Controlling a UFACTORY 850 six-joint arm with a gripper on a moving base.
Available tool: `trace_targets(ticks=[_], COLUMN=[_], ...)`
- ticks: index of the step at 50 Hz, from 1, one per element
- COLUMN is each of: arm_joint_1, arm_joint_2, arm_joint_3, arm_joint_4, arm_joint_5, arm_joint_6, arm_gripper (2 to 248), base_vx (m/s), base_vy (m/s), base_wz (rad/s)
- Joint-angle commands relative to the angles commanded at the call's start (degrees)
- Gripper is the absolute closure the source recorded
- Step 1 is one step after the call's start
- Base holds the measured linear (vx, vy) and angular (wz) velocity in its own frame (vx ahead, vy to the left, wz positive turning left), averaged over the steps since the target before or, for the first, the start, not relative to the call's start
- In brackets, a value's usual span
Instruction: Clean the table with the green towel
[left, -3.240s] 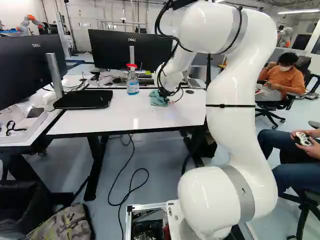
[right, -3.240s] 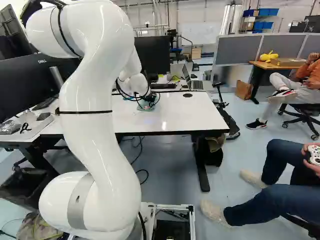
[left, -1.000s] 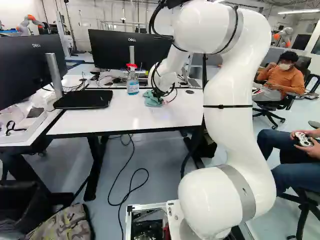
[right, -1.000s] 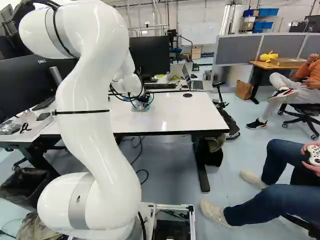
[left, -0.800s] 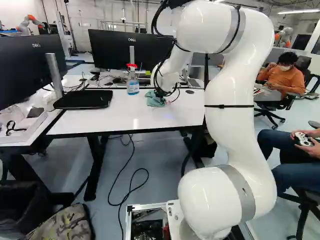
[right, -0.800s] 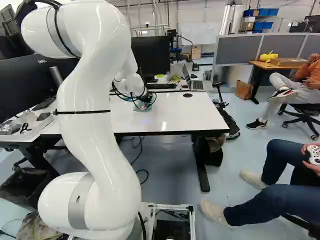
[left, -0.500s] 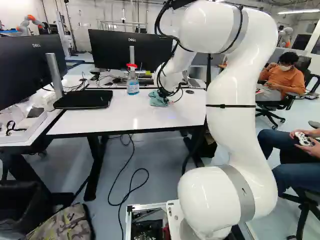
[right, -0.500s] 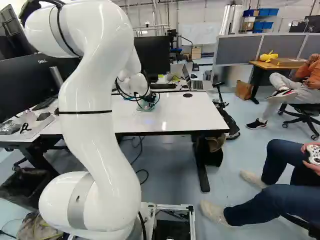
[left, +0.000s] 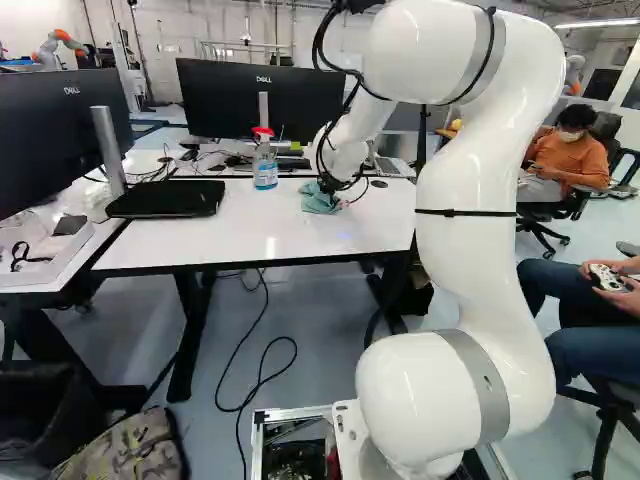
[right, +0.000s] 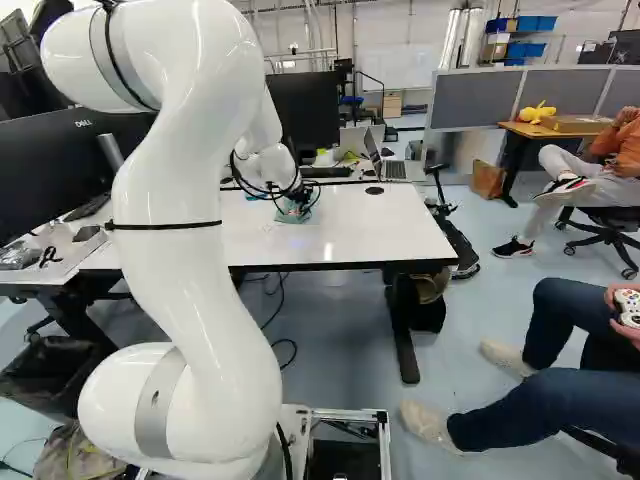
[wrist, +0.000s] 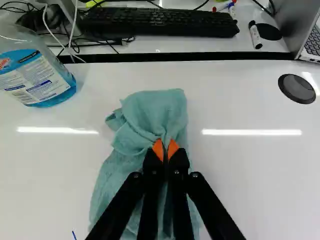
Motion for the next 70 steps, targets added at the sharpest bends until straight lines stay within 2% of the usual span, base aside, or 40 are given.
trace_targets(ticks=[37, 70], arm_joint_1=[1.0, 1.8], arm_joint_2=[6.5, 19.2], arm_joint_3=[2.7, 12.4], arm_joint_4=[0.0, 0.0], arm_joint_5=[-11.9, -18.9], arm_joint_6=[0.0, 0.0], arm_gripper=[219, 219], base_vx=[0.0, 0.0], base_vy=[0.0, 0.0], base_wz=[0.0, 0.0])
